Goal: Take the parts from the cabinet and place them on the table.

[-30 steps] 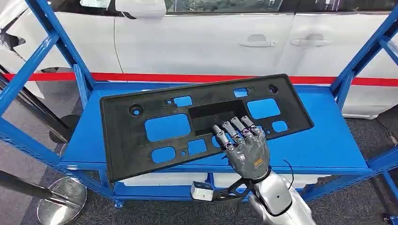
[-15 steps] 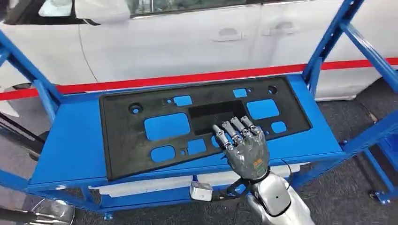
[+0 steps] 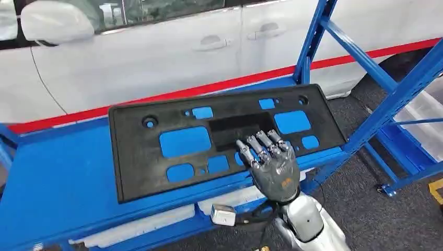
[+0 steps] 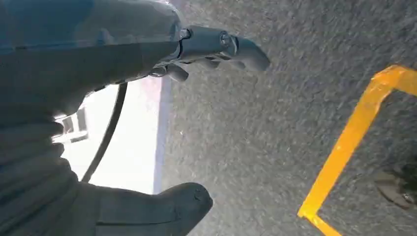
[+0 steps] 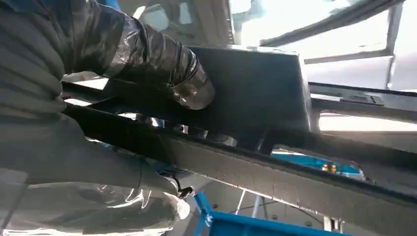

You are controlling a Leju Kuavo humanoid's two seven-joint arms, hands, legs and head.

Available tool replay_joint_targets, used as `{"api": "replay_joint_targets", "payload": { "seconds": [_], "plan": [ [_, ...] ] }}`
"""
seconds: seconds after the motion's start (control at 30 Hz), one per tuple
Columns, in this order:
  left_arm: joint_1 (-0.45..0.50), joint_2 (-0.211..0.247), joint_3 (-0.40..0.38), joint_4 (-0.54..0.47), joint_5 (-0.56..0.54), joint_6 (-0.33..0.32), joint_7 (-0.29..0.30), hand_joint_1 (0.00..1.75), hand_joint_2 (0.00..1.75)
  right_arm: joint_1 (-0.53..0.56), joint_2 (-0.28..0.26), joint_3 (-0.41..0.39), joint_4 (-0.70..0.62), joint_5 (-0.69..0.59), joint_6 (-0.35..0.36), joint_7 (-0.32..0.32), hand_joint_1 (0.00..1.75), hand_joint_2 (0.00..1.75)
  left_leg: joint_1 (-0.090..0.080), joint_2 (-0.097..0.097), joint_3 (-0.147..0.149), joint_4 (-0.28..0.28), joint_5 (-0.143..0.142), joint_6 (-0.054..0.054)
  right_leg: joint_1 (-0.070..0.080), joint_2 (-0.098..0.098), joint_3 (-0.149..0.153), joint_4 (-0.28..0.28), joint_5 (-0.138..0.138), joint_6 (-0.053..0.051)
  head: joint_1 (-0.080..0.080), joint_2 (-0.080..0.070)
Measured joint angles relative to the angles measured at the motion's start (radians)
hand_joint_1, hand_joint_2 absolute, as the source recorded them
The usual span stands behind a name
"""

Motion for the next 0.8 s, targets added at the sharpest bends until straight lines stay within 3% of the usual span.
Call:
{"api": "replay_joint_targets", "payload": {
  "seconds": [0.07,0.1,0.13,0.17,0.2,0.27,0.3,0.33,0.37,0.4,0.43,0.47,0.6,0.63,0.67,0.7,0.77,0.8],
  "plan": [
    [-0.002,0.000,0.000,0.000,0.000,0.000,0.000,0.00,1.75,0.001,0.001,0.001,0.000,0.000,0.000,0.005,1.75,1.75,-0.008,0.021,0.002,-0.014,-0.007,0.003,-0.009,0.022,-0.010,-0.007,0.010,0.017,0.000,0.000],
    [-0.003,-0.002,0.000,0.000,0.000,0.000,0.002,0.00,1.75,0.002,0.000,0.001,0.000,0.000,0.000,0.007,1.75,1.75,0.002,0.035,0.010,-0.034,0.001,0.004,0.001,0.035,-0.009,-0.016,0.016,0.027,0.000,0.000],
    [-0.005,-0.010,0.000,0.000,0.001,-0.003,0.004,0.00,1.75,0.004,0.000,0.002,-0.001,0.000,-0.001,0.007,1.75,1.75,0.008,0.051,0.022,-0.053,0.011,0.001,0.001,0.002,-0.005,-0.015,0.010,0.028,0.001,0.000],
    [-0.003,-0.007,0.000,0.002,0.003,-0.003,0.007,0.00,1.75,-0.002,0.000,0.003,-0.001,0.000,-0.001,0.008,1.75,1.75,0.009,0.061,0.028,-0.062,0.014,0.007,0.006,-0.056,-0.018,0.019,-0.017,0.034,0.004,0.000],
    [-0.003,-0.009,0.000,0.002,0.006,-0.003,0.010,0.00,1.75,-0.007,0.000,0.003,-0.001,0.000,0.000,0.009,1.75,1.75,0.007,0.077,0.030,-0.063,0.015,0.007,0.004,-0.093,-0.052,0.087,-0.056,0.039,0.003,0.000],
    [-0.002,-0.011,0.000,0.002,0.006,-0.003,0.016,0.00,1.75,-0.004,0.000,0.005,0.000,0.000,0.000,0.010,1.75,1.75,0.004,0.105,0.029,-0.061,0.012,0.008,-0.003,-0.118,-0.121,0.226,-0.113,0.049,0.004,0.000],
    [-0.002,-0.012,0.000,0.002,0.006,-0.003,0.018,0.00,1.75,-0.002,0.000,0.005,0.000,0.000,0.000,0.010,1.75,1.75,0.004,0.120,0.029,-0.061,0.011,0.008,-0.006,-0.121,-0.138,0.258,-0.115,0.053,0.003,0.000],
    [-0.002,-0.014,0.000,0.002,0.006,-0.002,0.018,0.00,1.75,-0.001,0.000,0.006,0.000,0.000,0.000,0.010,1.75,1.75,0.003,0.134,0.030,-0.060,0.010,0.007,-0.008,-0.123,-0.128,0.239,-0.094,0.055,0.004,0.000],
    [-0.003,-0.016,0.000,0.002,0.006,0.000,0.022,0.00,1.75,-0.002,0.000,0.006,0.000,0.000,0.000,0.010,1.75,1.75,0.003,0.148,0.030,-0.058,0.007,0.005,-0.008,-0.128,-0.093,0.175,-0.056,0.055,0.003,0.000],
    [-0.004,-0.022,0.000,0.002,0.006,0.005,0.025,0.00,1.75,-0.002,0.000,0.006,0.000,0.000,0.000,0.010,1.75,1.75,0.003,0.160,0.033,-0.056,0.004,0.003,-0.007,-0.139,-0.039,0.081,-0.013,0.053,0.003,0.000],
    [-0.004,-0.027,0.000,0.002,0.006,0.013,0.029,0.00,1.75,-0.002,-0.001,0.006,0.000,-0.002,0.000,0.010,1.75,1.75,0.002,0.170,0.037,-0.054,0.000,-0.001,-0.004,-0.166,0.015,-0.009,0.017,0.047,0.004,0.000],
    [-0.004,-0.031,0.000,0.002,0.006,0.017,0.033,0.00,1.75,-0.002,-0.001,0.006,-0.001,-0.003,0.000,0.010,1.75,1.75,-0.001,0.176,0.038,-0.054,-0.003,-0.005,0.006,-0.201,0.028,-0.033,-0.001,0.029,0.003,0.000],
    [-0.005,-0.043,0.000,0.001,0.006,0.021,0.034,0.00,1.75,-0.001,-0.002,0.007,-0.008,-0.003,0.000,0.009,1.75,1.75,-0.007,0.213,0.050,-0.058,-0.009,-0.029,0.009,-0.159,0.024,-0.045,0.013,0.012,0.004,0.000],
    [-0.005,-0.043,0.000,0.001,0.006,0.021,0.034,0.00,1.75,0.001,-0.002,0.007,-0.009,-0.003,-0.001,0.009,1.75,1.75,0.000,0.198,0.048,-0.049,-0.023,-0.034,-0.005,-0.151,0.034,-0.056,0.020,0.004,0.003,0.000],
    [-0.004,-0.044,0.000,0.001,0.006,0.021,0.034,0.00,1.75,-0.002,-0.003,0.007,-0.009,-0.003,-0.001,0.009,1.75,1.75,0.001,0.158,0.038,-0.017,-0.048,-0.037,-0.005,-0.142,0.035,-0.061,0.022,-0.002,0.003,0.000],
    [-0.003,-0.045,0.000,0.001,0.006,0.021,0.034,0.00,1.75,-0.004,-0.002,0.007,-0.009,-0.003,0.000,0.009,1.75,1.75,0.004,0.129,0.008,0.051,-0.090,-0.039,-0.005,-0.134,0.034,-0.060,0.024,-0.006,0.002,0.000],
    [0.001,-0.045,0.000,0.001,0.006,0.021,0.035,0.00,1.75,-0.001,-0.002,0.007,-0.009,-0.003,0.000,0.009,1.75,1.75,0.005,0.110,-0.068,0.213,-0.160,-0.046,-0.005,-0.110,0.032,-0.059,0.023,-0.006,0.003,0.000],
    [0.003,-0.045,0.000,0.001,0.006,0.021,0.035,0.00,1.75,0.001,-0.002,0.007,-0.008,-0.003,0.000,0.009,1.75,1.75,0.005,0.110,-0.094,0.260,-0.165,-0.048,-0.005,-0.097,0.031,-0.057,0.023,-0.006,0.003,0.000]
  ]
}}
